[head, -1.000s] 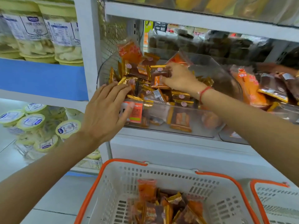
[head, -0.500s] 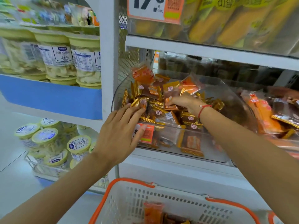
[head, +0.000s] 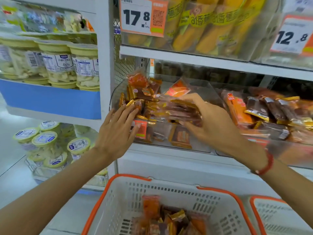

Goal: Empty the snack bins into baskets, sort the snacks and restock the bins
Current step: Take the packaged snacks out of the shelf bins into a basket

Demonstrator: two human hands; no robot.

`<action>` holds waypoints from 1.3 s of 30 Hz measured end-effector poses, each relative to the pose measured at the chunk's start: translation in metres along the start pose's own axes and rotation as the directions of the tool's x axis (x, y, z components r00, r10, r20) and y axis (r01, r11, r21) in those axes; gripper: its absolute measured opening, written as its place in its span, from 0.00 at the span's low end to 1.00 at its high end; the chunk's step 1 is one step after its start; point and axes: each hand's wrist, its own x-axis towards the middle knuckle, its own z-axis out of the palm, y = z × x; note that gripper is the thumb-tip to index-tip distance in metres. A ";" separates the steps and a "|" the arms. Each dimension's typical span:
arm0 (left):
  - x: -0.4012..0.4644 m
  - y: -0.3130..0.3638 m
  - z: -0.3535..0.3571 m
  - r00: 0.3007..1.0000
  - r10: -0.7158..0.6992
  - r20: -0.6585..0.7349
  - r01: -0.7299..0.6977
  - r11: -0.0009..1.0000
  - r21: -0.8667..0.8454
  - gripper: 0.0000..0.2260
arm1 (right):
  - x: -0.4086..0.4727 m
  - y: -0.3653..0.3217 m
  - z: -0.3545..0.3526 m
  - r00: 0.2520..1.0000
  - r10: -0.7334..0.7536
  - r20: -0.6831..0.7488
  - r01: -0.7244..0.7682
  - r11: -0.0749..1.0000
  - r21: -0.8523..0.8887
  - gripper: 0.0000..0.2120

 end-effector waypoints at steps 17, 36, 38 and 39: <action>0.061 0.022 -0.021 0.992 -0.040 -0.124 0.015 0.980 -0.198 0.13 | 0.015 0.018 0.013 0.932 0.174 0.317 -0.219 0.969 0.111 0.13; 0.207 0.006 0.006 0.956 -0.287 -0.065 0.288 0.868 0.406 0.26 | 0.173 0.117 0.101 0.934 0.210 0.288 0.133 0.543 -0.829 0.19; 0.200 0.009 0.001 0.965 -0.256 -0.061 0.254 0.846 0.469 0.19 | 0.163 0.107 0.095 0.940 0.208 0.269 0.092 0.606 -0.790 0.16; 0.195 0.012 0.000 0.971 -0.237 -0.042 0.226 0.840 0.494 0.18 | 0.154 0.103 0.093 0.937 0.223 0.269 0.054 0.668 -0.742 0.17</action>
